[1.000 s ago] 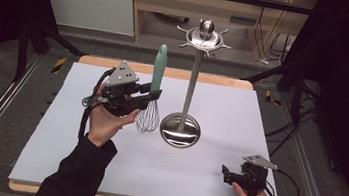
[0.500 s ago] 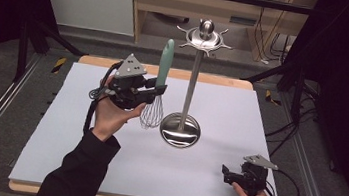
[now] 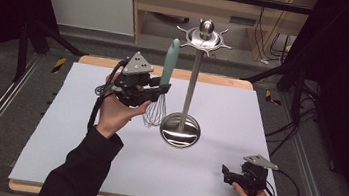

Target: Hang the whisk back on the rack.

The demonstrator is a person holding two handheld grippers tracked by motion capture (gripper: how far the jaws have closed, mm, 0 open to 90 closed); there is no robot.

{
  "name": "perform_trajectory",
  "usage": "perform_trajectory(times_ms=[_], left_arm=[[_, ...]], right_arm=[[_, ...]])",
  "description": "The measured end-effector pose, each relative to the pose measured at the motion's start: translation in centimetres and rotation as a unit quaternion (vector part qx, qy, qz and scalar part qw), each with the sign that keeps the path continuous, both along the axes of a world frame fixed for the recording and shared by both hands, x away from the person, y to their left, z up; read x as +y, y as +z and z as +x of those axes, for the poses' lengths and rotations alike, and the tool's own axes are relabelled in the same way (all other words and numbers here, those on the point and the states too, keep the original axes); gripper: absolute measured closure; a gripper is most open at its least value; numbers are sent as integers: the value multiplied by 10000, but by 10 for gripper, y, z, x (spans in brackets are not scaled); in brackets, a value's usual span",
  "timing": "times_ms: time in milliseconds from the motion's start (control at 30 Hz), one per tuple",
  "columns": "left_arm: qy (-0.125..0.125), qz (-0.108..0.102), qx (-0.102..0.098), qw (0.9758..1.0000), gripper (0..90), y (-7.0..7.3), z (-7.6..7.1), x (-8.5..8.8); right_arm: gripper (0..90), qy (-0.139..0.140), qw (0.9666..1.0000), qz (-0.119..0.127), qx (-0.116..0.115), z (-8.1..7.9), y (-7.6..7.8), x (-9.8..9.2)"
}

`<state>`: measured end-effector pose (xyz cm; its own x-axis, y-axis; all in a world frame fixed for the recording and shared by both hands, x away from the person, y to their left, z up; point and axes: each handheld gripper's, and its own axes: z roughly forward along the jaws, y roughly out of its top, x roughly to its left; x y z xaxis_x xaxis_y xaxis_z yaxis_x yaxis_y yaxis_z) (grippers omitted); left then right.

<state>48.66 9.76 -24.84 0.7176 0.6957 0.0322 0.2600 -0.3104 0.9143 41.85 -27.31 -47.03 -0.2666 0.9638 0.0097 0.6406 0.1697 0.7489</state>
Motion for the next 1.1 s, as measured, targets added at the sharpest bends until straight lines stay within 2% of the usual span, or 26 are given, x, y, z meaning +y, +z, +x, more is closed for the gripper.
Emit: perform_trajectory(times_ms=[233,333,700,833,1100], left_arm=[[-5,30,66,10000,689,1,3,-3],[-14,118,67,9999,689,2,4,-6],[-12,112,133,9998,689,4,10,-13],[-9,177,143,9997,689,4,12,-16],[-16,115,185,9998,689,3,16,-22]], right_arm=[[67,-1,10000,-1,-3,0,0,0],[66,1,10000,-4,-1,0,0,0],[67,4,10000,15,-7,0,1,0],[66,0,10000,20,1,0,1,0],[66,13,10000,39,-21,0,1,0]])
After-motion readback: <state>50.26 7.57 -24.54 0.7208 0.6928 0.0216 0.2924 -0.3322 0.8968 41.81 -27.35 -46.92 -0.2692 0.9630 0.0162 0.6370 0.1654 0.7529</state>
